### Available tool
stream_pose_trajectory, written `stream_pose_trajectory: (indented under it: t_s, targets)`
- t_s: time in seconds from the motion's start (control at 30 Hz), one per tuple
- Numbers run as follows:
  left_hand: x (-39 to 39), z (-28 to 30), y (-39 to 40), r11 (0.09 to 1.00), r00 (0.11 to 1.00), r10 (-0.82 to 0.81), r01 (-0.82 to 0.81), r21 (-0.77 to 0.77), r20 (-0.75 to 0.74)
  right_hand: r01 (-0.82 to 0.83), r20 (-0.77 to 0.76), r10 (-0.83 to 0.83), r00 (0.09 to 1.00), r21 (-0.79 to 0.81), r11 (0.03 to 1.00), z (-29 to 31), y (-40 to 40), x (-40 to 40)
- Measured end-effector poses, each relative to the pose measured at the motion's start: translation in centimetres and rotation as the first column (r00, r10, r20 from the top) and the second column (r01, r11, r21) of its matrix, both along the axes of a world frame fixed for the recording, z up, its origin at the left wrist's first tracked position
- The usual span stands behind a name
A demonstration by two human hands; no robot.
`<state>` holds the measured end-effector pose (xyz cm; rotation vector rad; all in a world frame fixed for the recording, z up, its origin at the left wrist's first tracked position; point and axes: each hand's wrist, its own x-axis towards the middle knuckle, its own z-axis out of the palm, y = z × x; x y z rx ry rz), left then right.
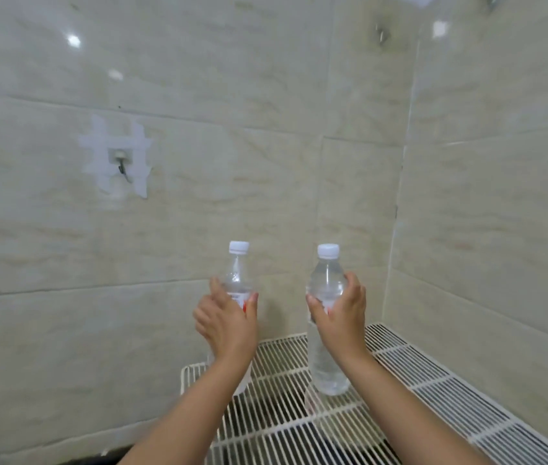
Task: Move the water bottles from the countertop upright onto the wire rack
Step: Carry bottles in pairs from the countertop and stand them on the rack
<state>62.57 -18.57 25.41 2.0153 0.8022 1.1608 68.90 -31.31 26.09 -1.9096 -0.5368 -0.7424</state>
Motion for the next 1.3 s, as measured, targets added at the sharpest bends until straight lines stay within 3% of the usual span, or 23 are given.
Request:
stream_pose_trajectory:
  t_s: [0.3, 0.5, 0.63, 0.83, 1.0, 1.1, 1.2, 1.3]
  targets:
    - [8.1, -1.9, 1.4, 0.966, 0.987, 0.127, -0.1, -0.24, 0.1, -0.178, -0.122, 0.186, 0.975, 0.076, 0.981, -2.5, 5.3, 9.4]
    - [8.6, -3.4, 1.0, 0.973, 0.987, 0.159, -0.151, -0.176, 0.028, -0.168, -0.081, 0.167, 0.983, -0.009, 0.986, -3.8, 5.6, 10.4]
    - [6.8, -2.9, 1.1, 0.983, 0.996, 0.091, -0.089, -0.161, 0.002, -0.181, -0.104, 0.168, 0.98, -0.135, 0.974, -3.2, 4.1, 10.2]
    - [4.9, 1.6, 3.8, 0.999, 1.0, -0.024, 0.024, 0.033, 0.009, -0.219, -0.003, 0.222, 0.975, -0.189, 0.957, 2.4, 2.7, 10.8]
    - [5.9, 5.8, 5.0, 0.972, 0.964, -0.122, 0.164, 0.17, -0.236, -0.368, -0.131, 0.362, 0.923, -0.578, 0.728, 5.8, 4.2, 11.8]
    - [6.8, 6.1, 4.9, 0.947, 0.911, -0.078, 0.194, 0.255, -0.404, -0.383, -0.168, 0.353, 0.92, -0.566, 0.73, 5.0, 4.4, 11.9]
    - [7.1, 6.2, 4.7, 0.943, 0.915, 0.013, 0.123, 0.31, -0.404, -0.39, -0.178, 0.353, 0.918, -0.556, 0.734, 4.9, 4.1, 12.4]
    - [7.4, 6.7, 4.7, 0.915, 0.901, -0.191, 0.307, 0.261, -0.389, -0.418, -0.22, 0.358, 0.907, -0.557, 0.717, 5.2, 3.9, 12.6]
